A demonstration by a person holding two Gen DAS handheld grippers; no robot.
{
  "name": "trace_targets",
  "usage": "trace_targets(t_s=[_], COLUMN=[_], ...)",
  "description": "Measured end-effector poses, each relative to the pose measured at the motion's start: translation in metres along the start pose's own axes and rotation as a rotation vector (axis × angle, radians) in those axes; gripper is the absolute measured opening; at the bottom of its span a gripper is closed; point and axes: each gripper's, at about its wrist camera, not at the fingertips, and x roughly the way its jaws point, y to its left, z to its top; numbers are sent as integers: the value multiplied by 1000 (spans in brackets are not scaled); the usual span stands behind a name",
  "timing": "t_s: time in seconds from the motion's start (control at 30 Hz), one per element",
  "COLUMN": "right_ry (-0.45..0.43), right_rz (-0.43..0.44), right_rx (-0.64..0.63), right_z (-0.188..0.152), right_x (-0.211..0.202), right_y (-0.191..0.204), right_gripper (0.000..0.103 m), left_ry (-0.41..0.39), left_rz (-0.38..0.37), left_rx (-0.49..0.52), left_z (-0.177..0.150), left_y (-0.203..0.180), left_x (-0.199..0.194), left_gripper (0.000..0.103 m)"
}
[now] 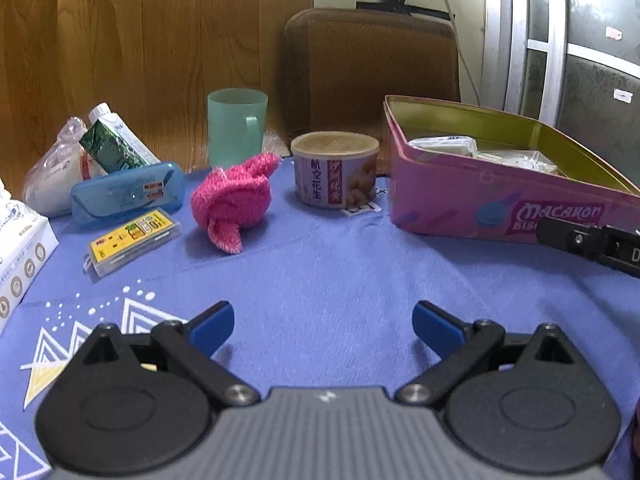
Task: Organize soft objects
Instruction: 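Move both grippers away from the tin toward the pink knitted toy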
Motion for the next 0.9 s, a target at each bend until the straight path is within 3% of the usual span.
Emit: trace_targets(t_s=[0.9], right_ry=[40], right_rz=[-10], right_rx=[-22], right_z=[-1], right_x=[6], right_y=[5], right_gripper=[62], left_ry=[-1], left_rz=[-13], left_rx=[-21], left_z=[-2], left_y=[4], left_x=[1], left_gripper=[100])
